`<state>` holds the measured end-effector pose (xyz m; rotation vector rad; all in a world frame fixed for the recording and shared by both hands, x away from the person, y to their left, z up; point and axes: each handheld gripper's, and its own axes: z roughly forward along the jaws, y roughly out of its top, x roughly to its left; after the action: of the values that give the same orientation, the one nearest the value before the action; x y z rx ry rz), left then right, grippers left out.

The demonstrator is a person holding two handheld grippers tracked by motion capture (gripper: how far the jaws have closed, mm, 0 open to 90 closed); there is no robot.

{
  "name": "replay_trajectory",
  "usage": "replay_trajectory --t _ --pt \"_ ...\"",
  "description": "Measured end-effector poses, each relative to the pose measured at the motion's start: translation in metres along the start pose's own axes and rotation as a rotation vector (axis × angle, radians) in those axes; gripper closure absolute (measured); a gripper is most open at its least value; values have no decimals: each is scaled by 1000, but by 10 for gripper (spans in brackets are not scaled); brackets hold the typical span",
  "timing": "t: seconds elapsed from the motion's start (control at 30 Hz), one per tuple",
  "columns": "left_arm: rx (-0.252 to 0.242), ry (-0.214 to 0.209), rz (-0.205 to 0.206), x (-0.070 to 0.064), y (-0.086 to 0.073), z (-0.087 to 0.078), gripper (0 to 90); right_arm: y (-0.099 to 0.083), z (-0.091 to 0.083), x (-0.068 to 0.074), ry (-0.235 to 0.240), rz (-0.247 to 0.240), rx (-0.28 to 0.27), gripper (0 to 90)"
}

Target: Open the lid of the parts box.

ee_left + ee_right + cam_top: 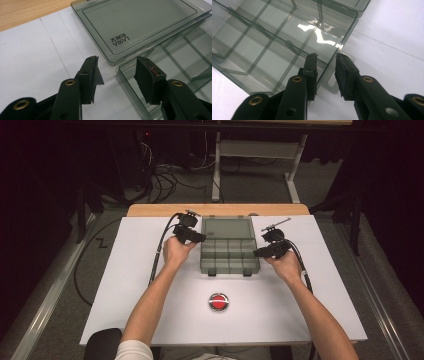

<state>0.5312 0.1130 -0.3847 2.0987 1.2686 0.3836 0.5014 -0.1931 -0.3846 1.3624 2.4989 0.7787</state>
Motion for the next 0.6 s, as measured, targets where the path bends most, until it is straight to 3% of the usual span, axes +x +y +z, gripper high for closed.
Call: replay_trajectory --t 0.6 --pt "50 -6 58 -1 -7 -25 436 -7 -21 -3 2 -15 -55 619"
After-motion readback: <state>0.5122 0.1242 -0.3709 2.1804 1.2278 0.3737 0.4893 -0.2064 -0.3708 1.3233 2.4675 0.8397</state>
